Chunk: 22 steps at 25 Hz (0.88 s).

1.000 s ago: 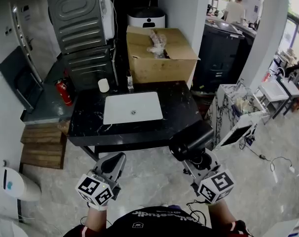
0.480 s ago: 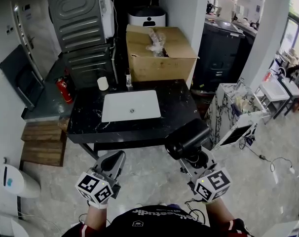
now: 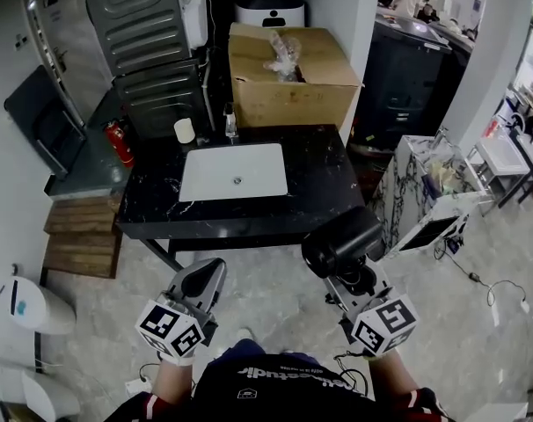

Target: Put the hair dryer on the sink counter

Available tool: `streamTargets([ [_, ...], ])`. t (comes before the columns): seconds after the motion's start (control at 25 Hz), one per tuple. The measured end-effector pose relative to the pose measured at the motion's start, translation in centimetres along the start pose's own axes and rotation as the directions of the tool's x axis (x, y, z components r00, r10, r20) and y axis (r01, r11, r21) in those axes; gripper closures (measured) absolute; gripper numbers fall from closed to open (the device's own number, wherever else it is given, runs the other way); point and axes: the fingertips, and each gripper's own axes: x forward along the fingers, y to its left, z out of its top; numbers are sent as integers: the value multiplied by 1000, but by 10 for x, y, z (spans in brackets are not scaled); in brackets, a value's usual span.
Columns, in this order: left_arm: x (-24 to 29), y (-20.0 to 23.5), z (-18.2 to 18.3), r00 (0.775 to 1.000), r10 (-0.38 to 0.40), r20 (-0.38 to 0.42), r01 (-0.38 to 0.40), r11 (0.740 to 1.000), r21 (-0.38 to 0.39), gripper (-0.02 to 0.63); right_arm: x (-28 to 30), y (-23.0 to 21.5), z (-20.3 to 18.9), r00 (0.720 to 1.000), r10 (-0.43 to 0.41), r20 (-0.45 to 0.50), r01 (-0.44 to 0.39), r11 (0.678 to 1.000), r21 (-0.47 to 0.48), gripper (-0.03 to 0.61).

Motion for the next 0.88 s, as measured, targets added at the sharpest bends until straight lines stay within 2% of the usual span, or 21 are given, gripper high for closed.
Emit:
streamTargets([
  [0.16,15,26,-10,1000,19,-5,-19,999,-27,594,25,-9,-6,1000,9,-19,-9,1000,14,367],
  [0.4,65,92,-10,1000,-16,14,17,997,-74,594,93,-28,-8,998,-10,-54,11,1000,25,367],
  [0.72,136,208,26,997,-82,8,82,996,-18,594,233,-47,42,999,-47,-12,47,999,21,367],
  [0.88,153,258,39,995,-103,-2,103,994,-21,594,290,-47,60,998,-55,10,54,998,34,367],
])
